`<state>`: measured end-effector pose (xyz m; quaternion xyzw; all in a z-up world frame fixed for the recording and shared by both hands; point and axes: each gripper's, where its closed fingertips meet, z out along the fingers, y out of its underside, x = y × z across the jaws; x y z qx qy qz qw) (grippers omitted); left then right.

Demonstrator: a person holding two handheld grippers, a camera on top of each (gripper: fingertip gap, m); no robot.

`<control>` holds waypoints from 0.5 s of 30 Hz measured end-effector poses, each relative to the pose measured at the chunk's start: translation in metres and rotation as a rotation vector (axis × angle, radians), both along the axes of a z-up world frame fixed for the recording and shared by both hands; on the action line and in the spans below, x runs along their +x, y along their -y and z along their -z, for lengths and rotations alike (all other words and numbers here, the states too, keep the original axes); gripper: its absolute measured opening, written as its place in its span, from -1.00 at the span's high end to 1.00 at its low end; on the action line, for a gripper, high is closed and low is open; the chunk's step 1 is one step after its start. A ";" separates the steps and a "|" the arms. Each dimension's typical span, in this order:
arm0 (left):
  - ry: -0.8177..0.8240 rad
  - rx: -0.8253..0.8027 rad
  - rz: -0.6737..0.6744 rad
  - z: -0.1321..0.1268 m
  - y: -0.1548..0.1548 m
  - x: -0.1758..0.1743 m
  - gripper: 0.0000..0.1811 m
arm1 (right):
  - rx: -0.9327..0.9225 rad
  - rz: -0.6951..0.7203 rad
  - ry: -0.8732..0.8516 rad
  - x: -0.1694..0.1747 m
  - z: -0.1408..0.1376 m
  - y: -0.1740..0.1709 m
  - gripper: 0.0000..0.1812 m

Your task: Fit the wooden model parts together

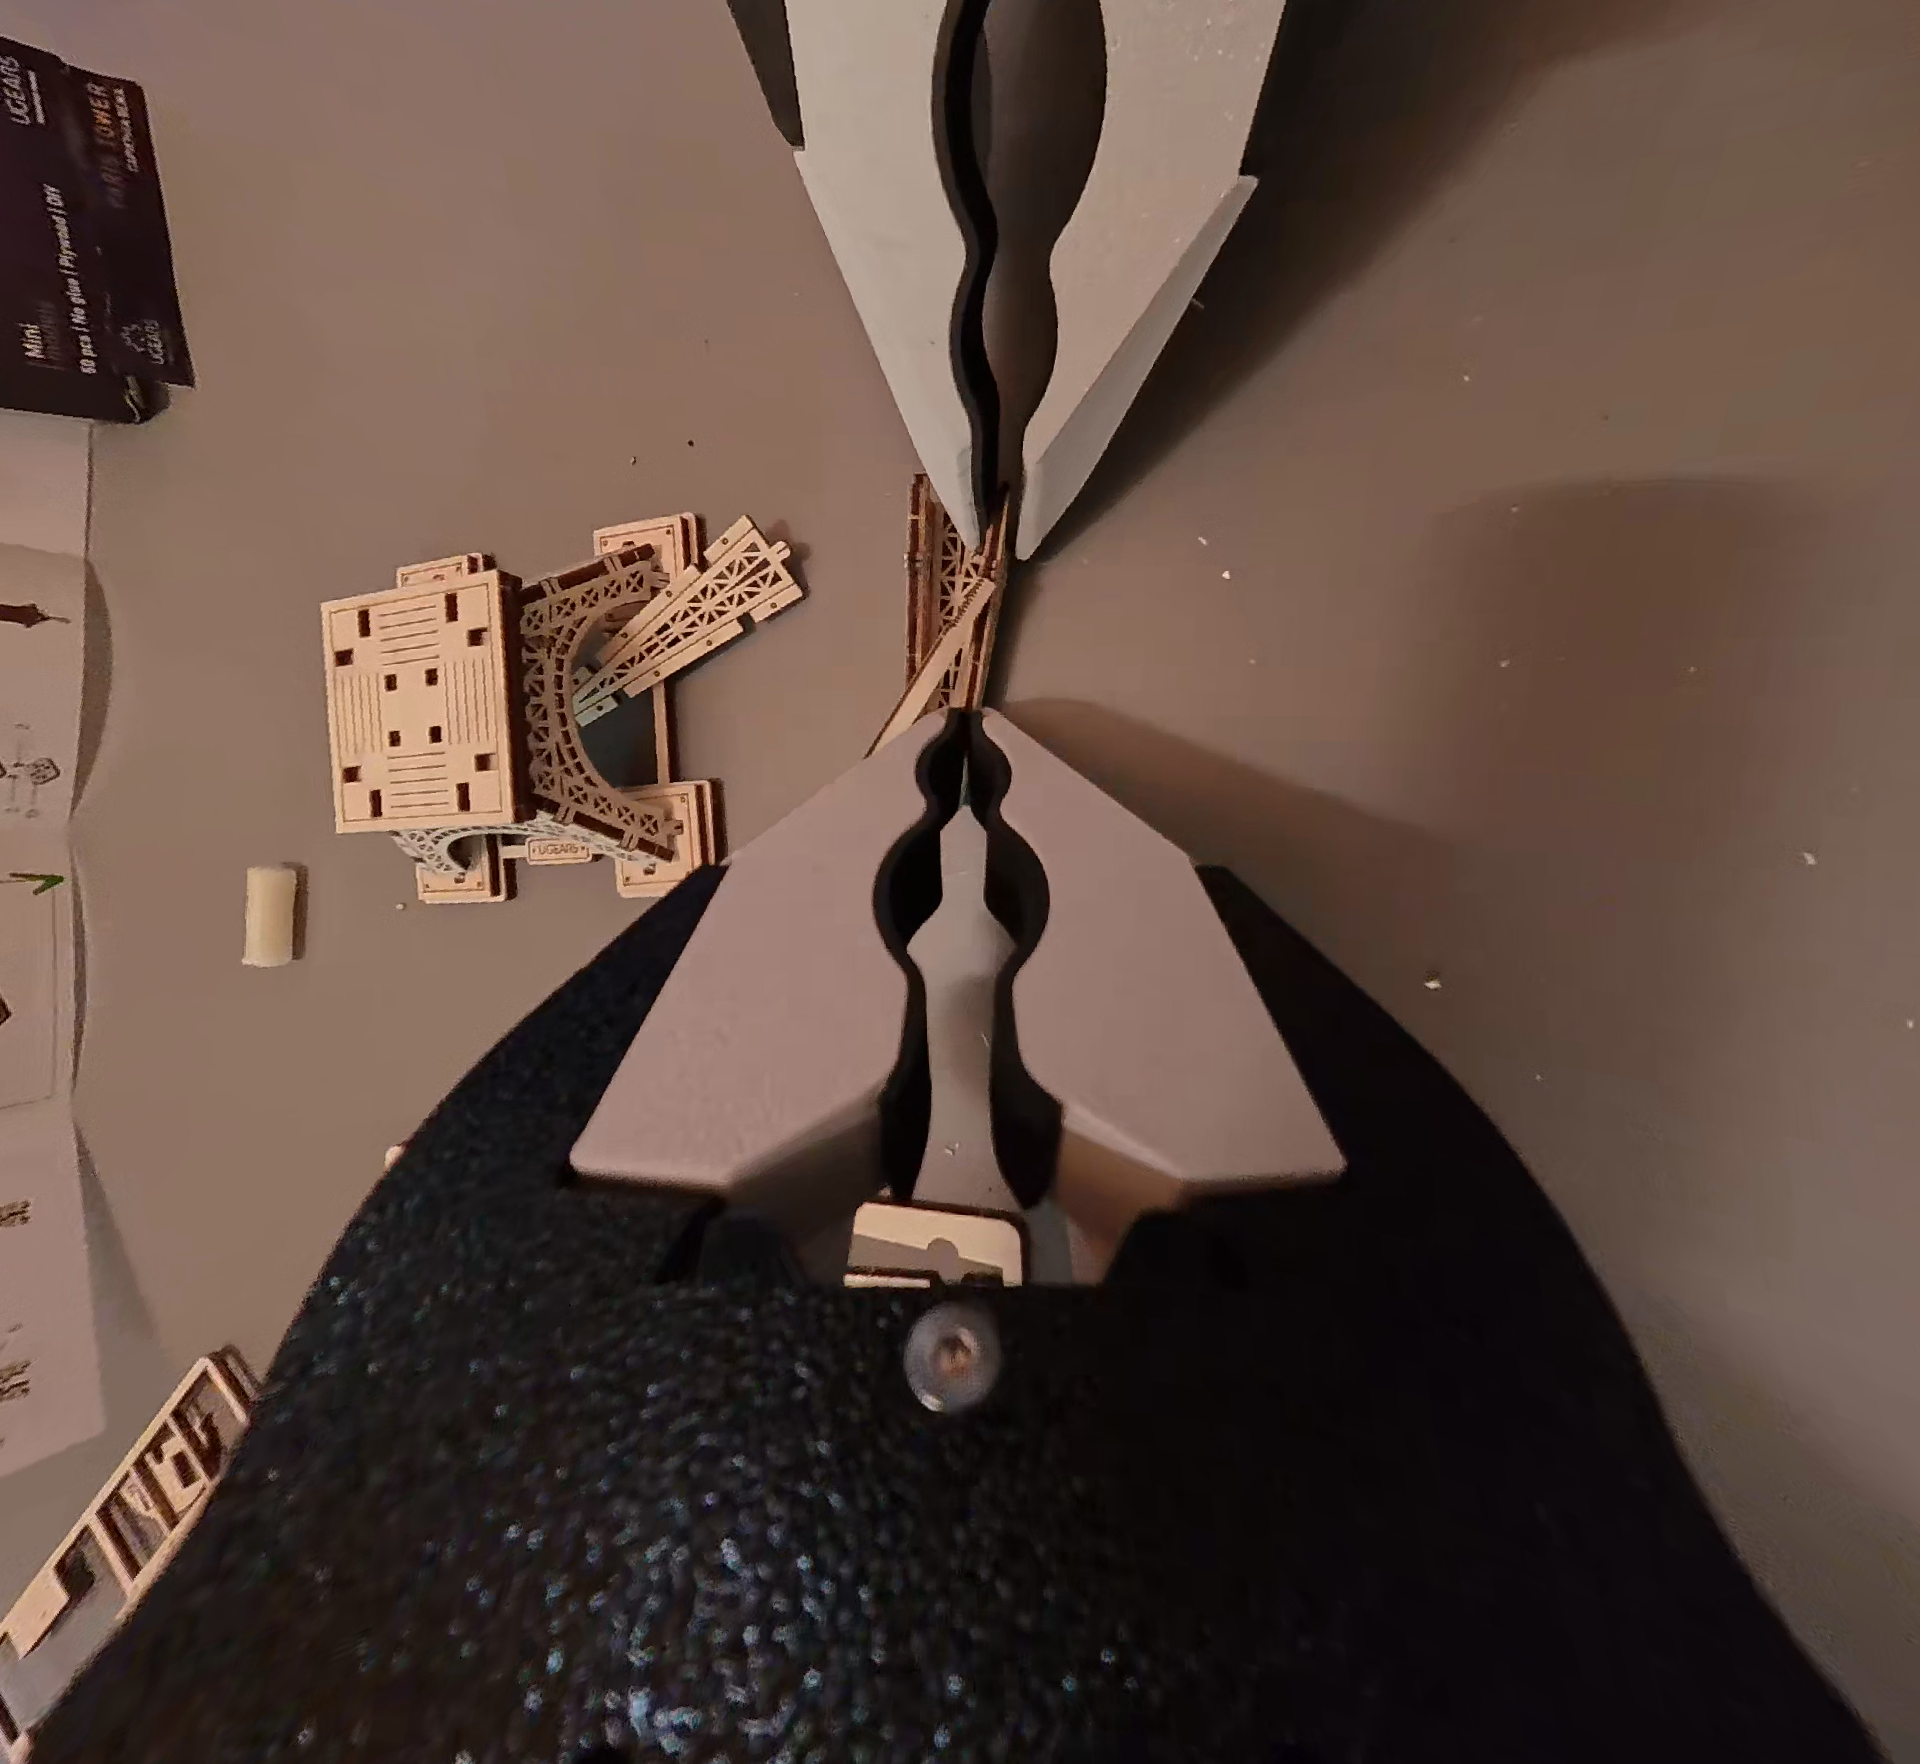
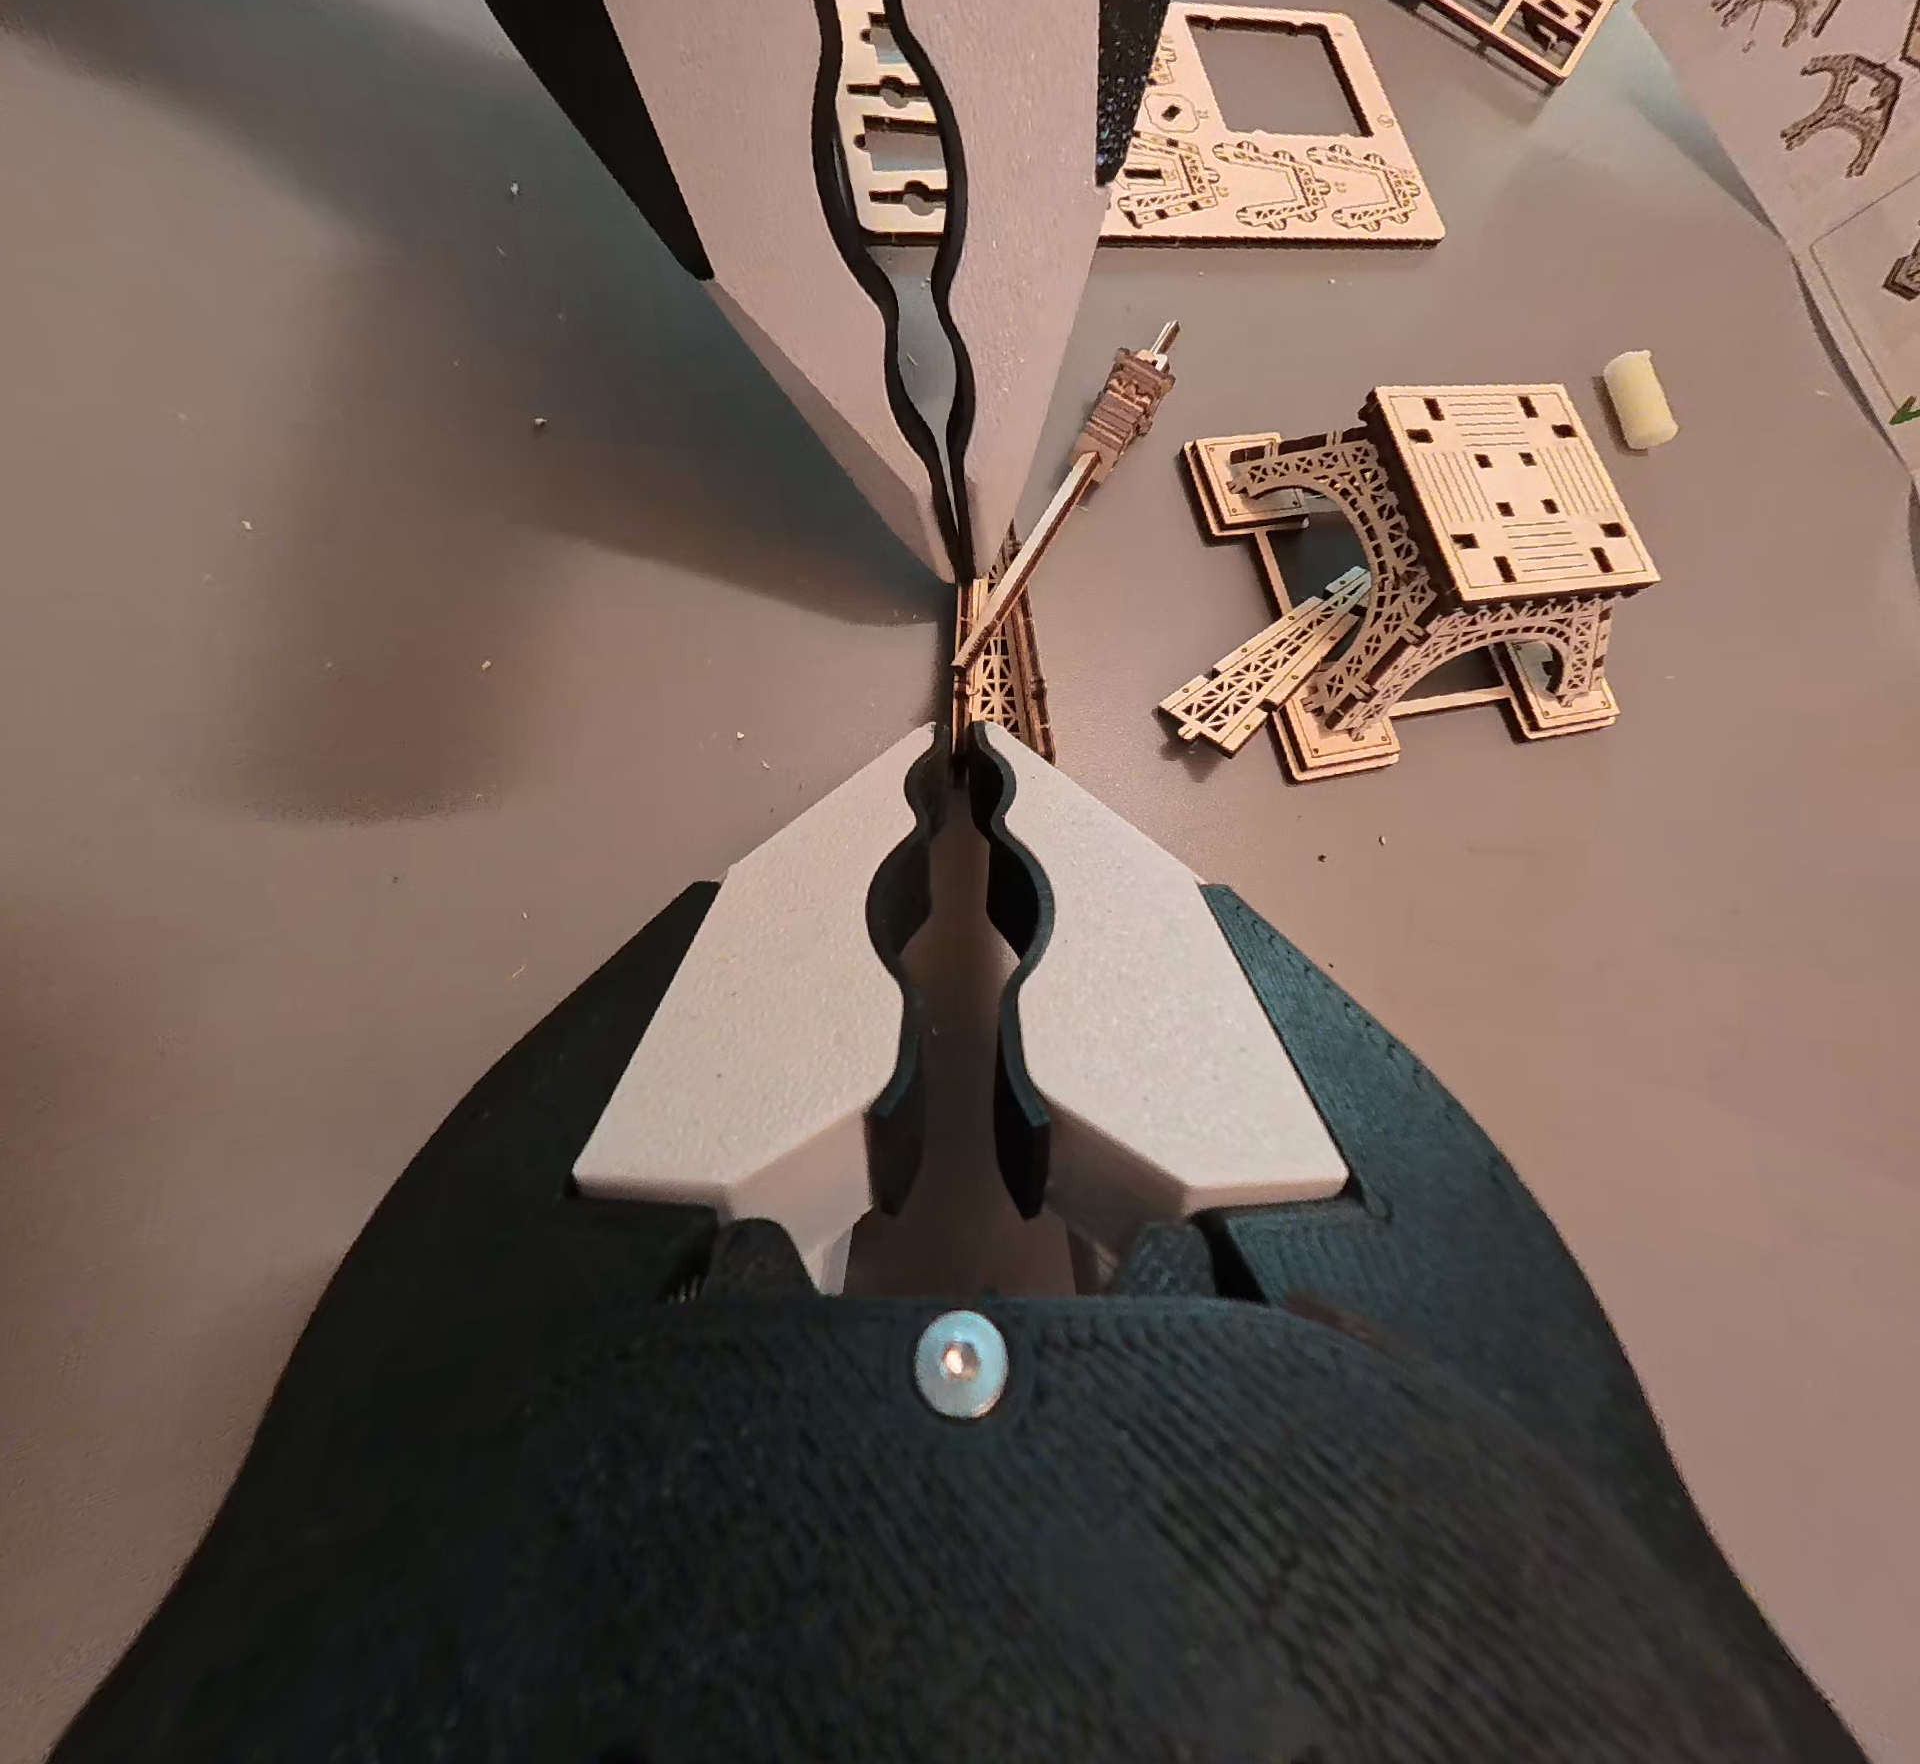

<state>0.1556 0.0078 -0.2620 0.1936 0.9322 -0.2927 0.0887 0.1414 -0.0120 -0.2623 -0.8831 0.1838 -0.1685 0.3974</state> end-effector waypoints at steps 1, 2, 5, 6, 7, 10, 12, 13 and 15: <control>-0.001 -0.005 0.004 0.000 0.000 0.000 1.00 | 0.000 -0.001 0.000 0.000 0.000 0.000 0.98; 0.000 -0.017 0.006 0.000 0.000 -0.001 1.00 | -0.001 -0.001 0.003 0.000 0.000 0.000 0.98; -0.022 -0.079 -0.014 -0.002 -0.002 -0.003 1.00 | -0.005 -0.001 0.011 0.000 0.000 0.000 0.99; -0.040 -0.110 -0.027 -0.005 -0.004 -0.003 1.00 | -0.004 -0.002 0.009 0.000 0.000 0.000 0.99; -0.065 -0.136 -0.041 -0.007 -0.007 -0.004 1.00 | -0.002 -0.002 0.006 0.000 0.000 0.000 0.99; -0.112 -0.207 -0.087 -0.016 -0.017 -0.003 0.99 | -0.010 0.001 -0.003 0.000 0.002 0.000 0.99; -0.118 -0.222 -0.119 -0.017 -0.023 0.002 0.99 | -0.008 0.001 -0.006 0.000 0.002 0.000 0.98; -0.113 -0.213 -0.132 -0.014 -0.025 0.004 0.99 | -0.007 0.000 -0.008 0.000 0.002 0.000 0.99; -0.088 -0.187 -0.142 -0.009 -0.027 0.007 0.99 | -0.006 -0.005 -0.011 0.000 0.002 0.000 0.99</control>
